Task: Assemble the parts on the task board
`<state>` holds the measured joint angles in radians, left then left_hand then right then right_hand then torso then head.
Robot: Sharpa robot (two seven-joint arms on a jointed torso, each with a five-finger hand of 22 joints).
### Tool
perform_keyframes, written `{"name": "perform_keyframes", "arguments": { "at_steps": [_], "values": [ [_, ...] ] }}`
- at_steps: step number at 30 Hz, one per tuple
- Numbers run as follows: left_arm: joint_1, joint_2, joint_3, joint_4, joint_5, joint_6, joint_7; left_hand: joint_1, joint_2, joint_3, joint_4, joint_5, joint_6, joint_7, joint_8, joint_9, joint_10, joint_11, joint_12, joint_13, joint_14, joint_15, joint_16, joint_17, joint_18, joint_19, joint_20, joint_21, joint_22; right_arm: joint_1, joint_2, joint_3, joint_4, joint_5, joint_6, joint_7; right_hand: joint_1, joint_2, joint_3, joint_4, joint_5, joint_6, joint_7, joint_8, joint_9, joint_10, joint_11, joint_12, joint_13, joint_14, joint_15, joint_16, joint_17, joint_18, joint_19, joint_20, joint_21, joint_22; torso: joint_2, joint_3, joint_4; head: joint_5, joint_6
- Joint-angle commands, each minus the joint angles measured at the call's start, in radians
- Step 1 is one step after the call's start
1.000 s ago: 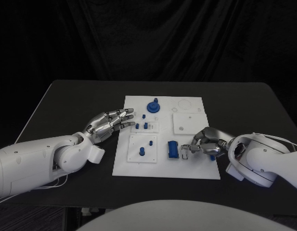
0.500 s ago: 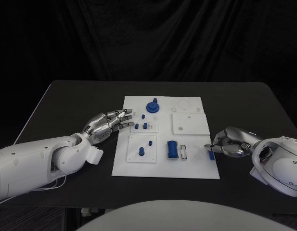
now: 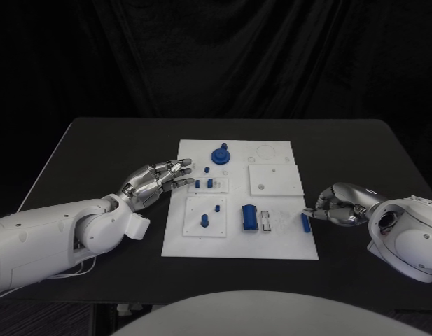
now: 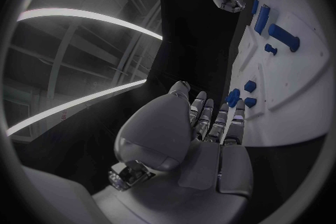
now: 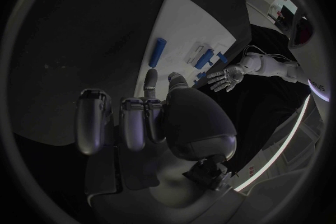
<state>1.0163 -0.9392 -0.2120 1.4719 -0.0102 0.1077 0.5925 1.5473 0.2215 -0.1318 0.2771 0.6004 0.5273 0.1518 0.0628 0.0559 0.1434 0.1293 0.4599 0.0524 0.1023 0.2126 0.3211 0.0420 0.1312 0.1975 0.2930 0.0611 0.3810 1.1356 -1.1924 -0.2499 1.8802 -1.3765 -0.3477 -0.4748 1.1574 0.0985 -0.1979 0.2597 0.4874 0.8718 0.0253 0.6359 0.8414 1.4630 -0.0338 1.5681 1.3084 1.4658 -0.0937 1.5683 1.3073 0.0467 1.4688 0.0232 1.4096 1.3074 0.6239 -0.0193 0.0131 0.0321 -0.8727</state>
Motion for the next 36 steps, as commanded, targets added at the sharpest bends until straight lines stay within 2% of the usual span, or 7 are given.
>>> {"name": "perform_keyframes", "arguments": {
  "at_steps": [1,12,17,22,36],
  "values": [
    [-0.001,0.002,0.001,0.001,0.004,0.001,0.008,0.008,0.0,0.006,-0.001,0.004,0.006,-0.001,0.007,0.001,0.005,0.002,0.006,0.001,0.006,0.001,0.003,0.001,-0.017,0.007,-0.001,0.006,0.002,-0.002,0.009,0.0,-0.009,-0.033,0.028,-0.043,0.008,0.001,0.0,0.008,0.0,-0.011,0.002,-0.007,-0.001,0.108,-0.005,0.003,0.262,0.101,-0.003,-0.01,0.244,-0.004,0.026,-0.007,-0.007,0.207,0.001,0.0013,0.0013,-0.002,0.0],
    [-0.001,0.007,0.001,-0.002,0.004,0.006,0.008,0.008,-0.001,0.007,-0.001,0.005,0.006,0.0,0.007,0.001,0.005,0.003,0.005,0.001,0.006,0.0,0.003,0.001,-0.017,0.007,-0.001,0.006,0.0,-0.006,0.052,0.0,-0.044,-0.035,0.068,-0.046,0.014,0.004,-0.001,0.018,-0.013,-0.017,0.006,-0.017,-0.008,0.108,-0.001,0.003,0.262,0.099,0.0,-0.015,0.237,-0.003,0.022,-0.006,-0.015,0.205,0.0,0.0012,0.0031,-0.003,0.0],
    [-0.001,0.009,0.001,-0.004,0.004,0.009,0.008,0.009,-0.001,0.008,-0.001,0.006,0.004,0.0,0.007,0.001,0.005,0.003,0.005,0.001,0.006,0.0,0.002,0.001,-0.017,0.007,-0.001,0.006,0.0,-0.01,0.064,0.0,-0.054,-0.035,0.082,-0.05,0.019,0.005,0.0,0.02,-0.018,-0.019,0.008,-0.024,-0.013,0.108,0.0,0.003,0.262,0.097,0.001,-0.019,0.231,-0.001,0.019,-0.004,-0.021,0.203,0.0,0.0006,0.0018,-0.001,0.0],
    [-0.001,0.01,0.001,-0.007,0.004,0.011,0.008,0.009,-0.001,0.009,-0.001,0.006,0.004,0.0,0.007,0.001,0.005,0.003,0.004,0.001,0.005,0.0,0.002,0.001,-0.017,0.008,-0.001,0.006,0.0,-0.017,0.077,0.0,-0.06,-0.035,0.098,-0.052,0.025,0.008,0.0,0.025,-0.02,-0.023,0.013,-0.041,-0.028,0.108,0.004,0.003,0.262,0.096,0.004,-0.023,0.226,0.0,0.016,-0.002,-0.029,0.2,0.001,0.0004,0.0032,-0.002,0.0],
    [-0.002,0.013,0.001,-0.009,0.004,0.017,0.004,0.009,0.0,0.01,-0.001,0.006,0.002,0.001,0.006,0.001,0.005,0.004,0.004,0.001,0.005,0.0,0.001,0.0,-0.017,0.009,-0.001,0.006,0.001,-0.035,0.113,0.0,-0.06,-0.035,0.091,-0.033,0.075,0.009,0.013,0.012,-0.016,-0.012,0.015,-0.071,-0.065,0.108,0.007,0.003,0.262,0.096,0.007,-0.024,0.224,0.001,0.016,0.002,-0.032,0.2,0.0,0.0006,0.0009,-0.001,0.0]
  ]
}}
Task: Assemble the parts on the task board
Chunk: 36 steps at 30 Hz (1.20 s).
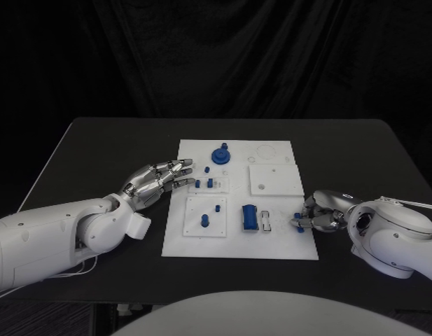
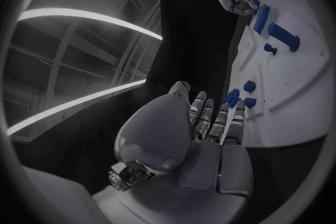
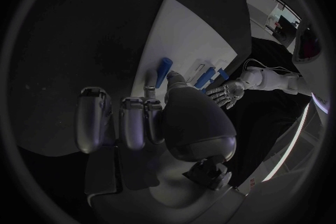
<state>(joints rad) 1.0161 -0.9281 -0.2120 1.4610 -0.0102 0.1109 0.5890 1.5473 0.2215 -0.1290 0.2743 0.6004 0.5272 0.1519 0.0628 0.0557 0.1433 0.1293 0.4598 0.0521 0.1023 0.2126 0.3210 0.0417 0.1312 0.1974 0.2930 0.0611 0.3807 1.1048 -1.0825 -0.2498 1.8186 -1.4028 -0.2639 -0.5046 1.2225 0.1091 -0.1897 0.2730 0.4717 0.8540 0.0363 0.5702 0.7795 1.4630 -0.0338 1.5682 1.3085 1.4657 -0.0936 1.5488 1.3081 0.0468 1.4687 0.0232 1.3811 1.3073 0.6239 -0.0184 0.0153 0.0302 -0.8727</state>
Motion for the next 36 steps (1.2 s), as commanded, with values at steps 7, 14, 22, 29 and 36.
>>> {"name": "perform_keyframes", "arguments": {
  "at_steps": [7,14,22,29,36],
  "values": [
    [-0.002,0.003,0.001,0.002,0.004,0.015,0.005,0.009,-0.001,0.007,0.002,0.006,0.003,0.001,0.006,0.001,0.005,0.004,0.004,0.001,0.005,0.0,0.001,0.001,-0.017,0.009,-0.001,0.006,0.002,-0.011,0.022,0.0,-0.004,-0.009,0.013,0.002,0.053,-0.001,0.023,-0.013,-0.023,0.009,0.009,-0.04,-0.043,0.108,0.011,0.003,0.262,0.095,0.01,-0.007,0.219,0.002,0.014,0.004,-0.009,0.199,0.0,0.0004,-0.0006,0.0,0.0],
    [-0.002,0.003,0.001,0.003,0.004,0.017,0.002,0.009,0.0,0.008,0.002,0.006,0.003,0.001,0.006,0.001,0.005,0.004,0.004,0.001,0.004,0.0,0.0,0.001,-0.017,0.008,-0.001,0.006,0.0,-0.018,0.044,0.0,-0.015,-0.029,0.05,-0.02,0.116,-0.011,0.065,-0.045,-0.059,0.009,0.012,-0.072,-0.082,0.108,0.013,0.003,0.262,0.092,0.012,-0.014,0.208,0.005,0.007,0.006,-0.026,0.194,0.0,-0.0001,0.0,-0.001,0.0],
    [-0.002,0.003,0.001,0.004,0.004,0.017,-0.001,0.01,0.0,0.009,0.002,0.005,0.002,0.001,0.006,0.001,0.005,0.005,0.004,0.001,0.004,0.0,-0.001,0.001,-0.017,0.008,-0.001,0.006,0.0,-0.03,0.067,0.0,-0.03,-0.046,0.074,-0.043,0.188,-0.033,0.176,-0.095,0.088,0.01,0.022,-0.118,-0.13,0.108,0.022,0.003,0.262,0.086,0.019,-0.028,0.189,0.011,-0.006,0.013,-0.054,0.186,0.0,0.0001,-0.001,0.002,0.0],
    [-0.003,0.002,0.001,0.004,0.004,0.018,-0.003,0.011,0.005,0.014,0.003,0.006,0.003,0.003,0.006,0.001,0.005,0.007,0.006,0.001,0.003,-0.002,-0.001,0.0,-0.017,0.009,-0.001,0.006,-0.001,-0.033,0.064,0.001,-0.025,-0.005,0.015,-0.004,0.122,-0.125,0.463,-0.106,0.179,0.013,0.039,-0.125,-0.152,0.108,0.037,0.003,0.262,0.085,0.031,-0.028,0.187,0.011,-0.005,0.024,-0.057,0.187,0.0,0.0001,0.0001,0.003,0.0],
    [-0.003,0.002,0.001,0.004,0.004,0.018,-0.005,0.011,0.006,0.016,0.003,0.006,0.004,0.004,0.007,0.001,0.006,0.008,0.007,0.002,0.003,-0.003,-0.002,0.0,-0.017,0.009,-0.001,0.006,-0.001,-0.033,0.054,0.001,-0.003,0.163,-0.063,0.078,0.073,-0.157,0.564,-0.129,0.233,0.012,0.044,-0.121,-0.158,0.108,0.04,0.003,0.262,0.086,0.034,-0.027,0.188,0.01,-0.003,0.026,-0.053,0.188,0.001,0.0002,0.0,0.004,0.0]
  ]
}}
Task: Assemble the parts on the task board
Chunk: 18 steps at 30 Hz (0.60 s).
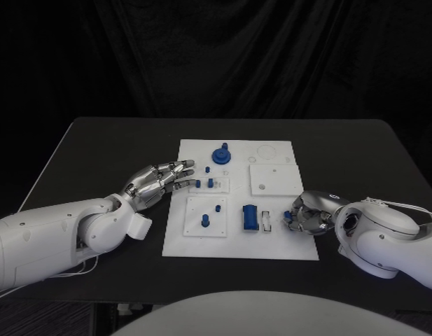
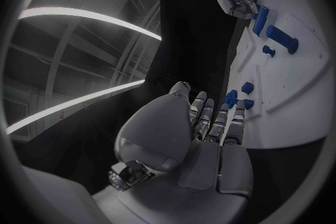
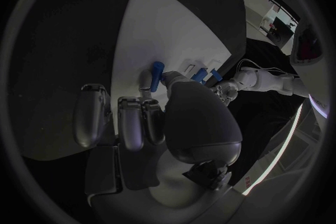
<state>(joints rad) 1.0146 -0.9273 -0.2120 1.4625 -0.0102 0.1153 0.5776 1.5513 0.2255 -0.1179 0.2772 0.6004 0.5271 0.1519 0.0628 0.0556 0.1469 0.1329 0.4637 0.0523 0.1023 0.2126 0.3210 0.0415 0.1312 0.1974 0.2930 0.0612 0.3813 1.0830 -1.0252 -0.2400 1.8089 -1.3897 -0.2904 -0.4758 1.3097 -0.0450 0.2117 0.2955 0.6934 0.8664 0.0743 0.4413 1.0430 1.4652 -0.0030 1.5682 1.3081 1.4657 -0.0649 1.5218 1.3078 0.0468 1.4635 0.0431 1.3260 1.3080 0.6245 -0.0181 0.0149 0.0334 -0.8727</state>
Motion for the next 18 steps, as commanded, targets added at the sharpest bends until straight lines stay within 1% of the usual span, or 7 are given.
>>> {"name": "perform_keyframes", "arguments": {
  "at_steps": [1,6,9,13,18],
  "values": [
    [-0.002,0.001,0.001,0.002,0.004,0.014,0.006,0.007,0.002,0.005,0.0,0.006,0.004,0.003,0.007,0.001,0.003,0.005,0.003,0.001,0.003,-0.003,-0.002,0.001,-0.017,0.009,-0.001,0.006,-0.002,-0.012,-0.006,-0.008,0.01,0.178,-0.046,0.061,-0.02,-0.006,0.176,-0.156,0.024,-0.001,0.007,0.008,-0.423,0.106,0.009,0.003,0.263,0.085,0.006,-0.002,0.185,0.011,0.0,0.006,-0.002,0.186,0.0,0.0,0.0004,0.001,0.0],
    [-0.002,0.001,0.001,0.002,0.004,0.014,0.004,0.009,0.004,0.008,0.0,0.007,0.006,0.005,0.007,0.001,0.004,0.006,0.006,0.002,0.003,-0.004,-0.001,0.001,-0.017,0.009,-0.002,0.005,-0.002,-0.01,-0.018,-0.007,0.032,0.285,-0.092,0.111,-0.039,-0.012,0.192,-0.158,0.035,-0.003,0.009,0.009,-0.424,0.106,0.011,0.003,0.263,0.083,0.007,-0.005,0.181,0.013,-0.003,0.008,-0.008,0.184,0.0,0.0004,-0.0009,0.003,0.0],
    [-0.002,0.002,0.001,0.001,0.004,0.014,0.002,0.009,0.004,0.008,0.0,0.007,0.006,0.005,0.007,0.001,0.004,0.006,0.006,0.002,0.003,-0.004,-0.001,0.001,-0.017,0.009,-0.002,0.005,-0.002,-0.005,-0.024,-0.006,0.046,0.344,-0.119,0.138,-0.053,-0.016,0.194,-0.156,0.03,-0.002,0.009,0.01,-0.424,0.106,0.011,0.003,0.263,0.084,0.008,-0.003,0.184,0.012,-0.001,0.008,-0.005,0.185,0.0,0.0007,-0.0006,0.001,0.0],
    [-0.002,0.003,0.001,-0.001,0.004,0.015,0.0,0.01,0.005,0.011,0.0,0.007,0.01,0.006,0.008,0.002,0.006,0.008,0.009,0.002,0.003,-0.006,-0.001,0.001,-0.017,0.009,-0.002,0.005,-0.003,0.0,-0.024,-0.006,0.054,0.382,-0.133,0.152,-0.062,-0.018,0.196,-0.155,0.025,-0.002,0.008,0.012,-0.424,0.106,0.011,0.003,0.263,0.085,0.008,-0.001,0.187,0.011,0.0,0.008,-0.001,0.186,0.0,0.0008,0.0006,0.0,0.0],
    [-0.002,0.004,0.001,-0.002,0.004,0.016,-0.001,0.01,0.005,0.011,0.0,0.007,0.01,0.006,0.008,0.002,0.006,0.008,0.009,0.002,0.003,-0.006,-0.001,0.001,-0.017,0.009,-0.002,0.005,-0.003,0.002,-0.013,-0.006,0.051,0.401,-0.133,0.158,-0.071,-0.019,0.197,-0.154,0.017,-0.003,0.008,0.013,-0.425,0.106,0.01,0.003,0.263,0.085,0.007,0.0,0.188,0.011,0.001,0.008,0.0,0.186,-0.001,-0.0007,0.0025,-0.003,0.0]
  ]
}}
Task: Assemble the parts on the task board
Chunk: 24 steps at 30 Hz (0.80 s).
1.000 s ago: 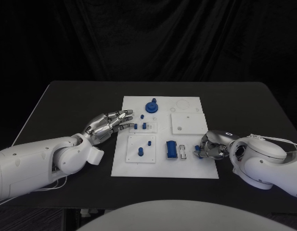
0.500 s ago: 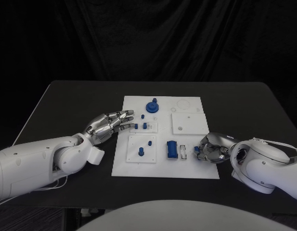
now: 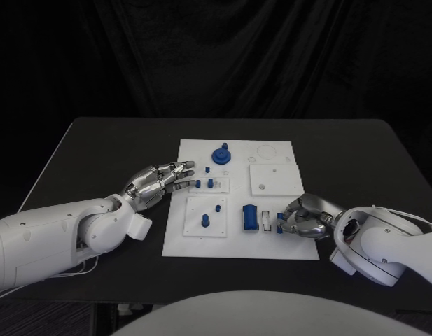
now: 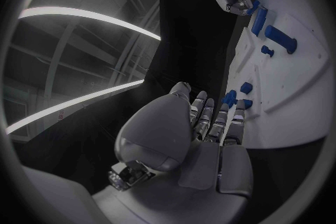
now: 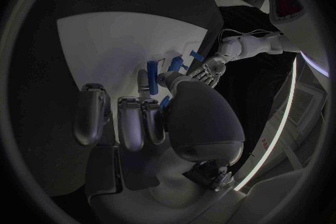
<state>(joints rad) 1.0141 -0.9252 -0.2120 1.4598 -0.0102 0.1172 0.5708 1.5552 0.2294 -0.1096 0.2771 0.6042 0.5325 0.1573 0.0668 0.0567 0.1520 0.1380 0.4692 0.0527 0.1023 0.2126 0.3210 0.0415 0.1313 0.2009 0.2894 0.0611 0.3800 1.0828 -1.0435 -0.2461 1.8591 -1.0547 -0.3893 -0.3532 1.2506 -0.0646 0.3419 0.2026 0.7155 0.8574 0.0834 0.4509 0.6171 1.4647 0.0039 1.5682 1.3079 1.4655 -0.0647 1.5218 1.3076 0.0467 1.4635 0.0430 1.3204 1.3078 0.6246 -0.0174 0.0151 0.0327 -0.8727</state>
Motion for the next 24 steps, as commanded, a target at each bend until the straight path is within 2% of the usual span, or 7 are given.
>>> {"name": "perform_keyframes", "arguments": {
  "at_steps": [1,5,13,19,22,24],
  "values": [
    [-0.001,0.002,0.001,0.001,0.004,0.014,0.005,0.007,0.001,0.005,0.0,0.004,0.006,0.002,0.005,0.001,0.003,0.005,0.006,0.002,0.003,-0.008,-0.001,0.001,-0.016,0.005,0.002,0.005,-0.002,0.002,0.008,0.0,-0.002,0.069,-0.032,0.036,-0.013,0.0,0.067,-0.061,-0.007,0.006,-0.002,0.004,0.001,0.106,0.003,0.003,0.263,0.085,0.007,0.0,0.187,0.011,0.001,0.008,0.005,0.187,-0.001,-0.0015,0.0019,-0.001,0.0],
    [-0.001,0.003,0.001,0.001,0.004,0.014,0.004,0.007,0.001,0.005,0.0,0.004,0.006,0.002,0.005,0.001,0.003,0.005,0.006,0.002,0.003,-0.008,-0.001,0.001,-0.016,0.005,0.002,0.005,-0.002,0.003,0.02,0.0,-0.013,0.074,-0.025,0.035,-0.016,0.0,0.068,-0.06,-0.01,0.005,-0.002,0.004,0.001,0.106,0.003,0.003,0.263,0.085,0.007,0.0,0.188,0.011,0.001,0.008,0.005,0.187,0.0,-0.0019,0.0021,-0.002,0.0],
    [-0.001,0.005,0.001,-0.001,0.004,0.016,0.002,0.007,0.001,0.005,0.0,0.004,0.006,0.002,0.005,0.001,0.003,0.005,0.006,0.002,0.003,-0.008,-0.001,0.001,-0.016,0.005,0.002,0.005,-0.002,0.003,0.037,0.0,-0.028,0.077,-0.023,0.034,-0.033,0.003,0.072,-0.06,-0.046,0.003,-0.003,0.007,0.0,0.106,0.002,0.003,0.263,0.086,0.006,0.002,0.191,0.011,0.003,0.008,0.008,0.188,-0.001,-0.0015,0.0021,-0.002,0.0],
    [-0.001,0.006,0.001,-0.003,0.004,0.017,0.001,0.008,0.002,0.007,-0.001,0.004,0.006,0.003,0.005,0.001,0.003,0.006,0.005,0.002,0.003,-0.008,-0.001,0.001,-0.016,0.005,0.002,0.005,-0.003,0.003,0.047,0.0,-0.038,0.077,-0.015,0.026,-0.053,0.008,0.069,-0.057,-0.112,0.002,-0.006,0.012,-0.001,0.106,0.0,0.003,0.263,0.086,0.005,0.002,0.19,0.011,0.002,0.007,0.008,0.187,-0.001,-0.0011,0.0002,0.001,0.0],
    [-0.001,0.007,0.001,-0.003,0.004,0.018,0.0,0.008,0.002,0.007,-0.001,0.004,0.006,0.003,0.005,0.001,0.003,0.006,0.005,0.002,0.003,-0.008,-0.001,0.001,-0.016,0.005,0.002,0.005,-0.003,0.003,0.051,0.001,-0.044,0.077,0.003,0.009,-0.076,0.011,0.06,-0.043,-0.161,0.0,-0.006,0.011,-0.004,0.106,0.001,0.003,0.263,0.085,0.005,0.0,0.187,0.012,-0.001,0.007,0.0,0.185,0.0,-0.0006,0.0002,0.002,0.0],
    [-0.001,0.007,0.001,-0.004,0.004,0.018,0.0,0.008,0.002,0.007,-0.001,0.004,0.006,0.003,0.005,0.001,0.003,0.006,0.005,0.002,0.003,-0.008,-0.001,0.001,-0.016,0.005,0.002,0.005,-0.003,0.003,0.053,0.001,-0.047,0.077,0.019,-0.002,-0.083,0.011,0.057,-0.039,-0.175,0.0,-0.006,0.011,-0.006,0.106,0.001,0.003,0.263,0.085,0.005,-0.001,0.185,0.013,-0.002,0.007,-0.002,0.184,0.0,-0.0006,0.0007,0.002,0.0]
  ]
}}
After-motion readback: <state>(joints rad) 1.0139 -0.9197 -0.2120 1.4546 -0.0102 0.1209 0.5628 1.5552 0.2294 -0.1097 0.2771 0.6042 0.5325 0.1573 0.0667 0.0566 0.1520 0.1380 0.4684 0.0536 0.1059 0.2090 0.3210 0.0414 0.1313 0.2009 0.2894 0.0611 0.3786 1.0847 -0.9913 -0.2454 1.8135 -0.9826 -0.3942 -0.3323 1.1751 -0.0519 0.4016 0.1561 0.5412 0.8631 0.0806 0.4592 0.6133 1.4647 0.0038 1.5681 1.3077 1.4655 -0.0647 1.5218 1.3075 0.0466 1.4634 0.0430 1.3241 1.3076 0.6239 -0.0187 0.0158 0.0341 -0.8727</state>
